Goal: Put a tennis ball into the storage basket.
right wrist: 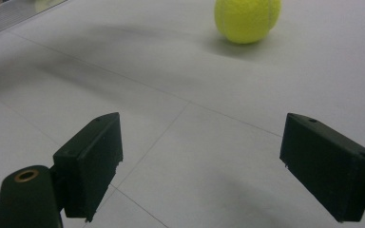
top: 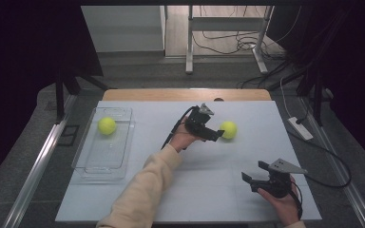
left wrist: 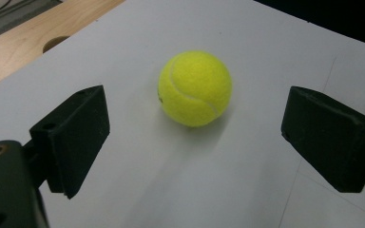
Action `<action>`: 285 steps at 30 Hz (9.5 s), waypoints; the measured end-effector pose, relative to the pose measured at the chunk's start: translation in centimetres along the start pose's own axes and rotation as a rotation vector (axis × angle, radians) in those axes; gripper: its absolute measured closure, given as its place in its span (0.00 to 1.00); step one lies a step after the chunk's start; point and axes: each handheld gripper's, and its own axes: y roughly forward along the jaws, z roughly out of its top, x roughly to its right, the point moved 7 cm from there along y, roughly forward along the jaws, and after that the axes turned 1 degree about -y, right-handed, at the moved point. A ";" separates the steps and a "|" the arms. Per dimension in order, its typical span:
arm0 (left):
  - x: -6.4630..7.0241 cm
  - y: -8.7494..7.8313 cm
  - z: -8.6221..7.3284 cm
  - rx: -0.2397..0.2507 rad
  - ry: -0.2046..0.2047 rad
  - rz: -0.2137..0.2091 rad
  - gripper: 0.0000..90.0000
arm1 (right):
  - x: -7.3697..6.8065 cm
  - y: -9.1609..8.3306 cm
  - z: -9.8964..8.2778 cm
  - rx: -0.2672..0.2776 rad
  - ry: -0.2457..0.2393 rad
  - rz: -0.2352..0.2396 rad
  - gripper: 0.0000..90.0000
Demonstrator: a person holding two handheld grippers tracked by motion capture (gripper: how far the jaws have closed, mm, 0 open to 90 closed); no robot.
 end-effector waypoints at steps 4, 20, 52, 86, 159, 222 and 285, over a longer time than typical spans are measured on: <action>0.0 0.4 0.1 0.001 -0.011 -0.002 0.11 | 0.0 0.0 0.0 0.000 0.000 -0.002 0.16; -0.2 2.0 0.3 -0.014 -0.021 -0.011 0.11 | 0.2 0.0 -0.1 -0.001 0.007 -0.002 0.16; 0.2 4.3 0.7 -0.046 -0.008 -0.013 0.11 | 0.3 -0.2 -0.3 0.001 0.012 -0.003 0.16; -0.4 7.0 0.4 -0.101 -0.021 -0.006 0.11 | 0.5 -0.3 -0.3 -0.001 0.011 -0.007 0.16; 0.2 3.7 -0.3 -0.075 -0.006 -0.006 0.30 | 0.5 -0.3 -0.5 -0.006 0.006 -0.022 0.16; 0.5 -3.4 -2.4 -0.009 0.004 0.036 0.30 | 0.9 -0.7 -0.3 0.006 0.010 -0.040 0.16; -1.8 -10.9 -4.5 0.057 -0.012 0.129 0.30 | 0.0 -0.2 0.1 0.001 -0.013 -0.030 0.16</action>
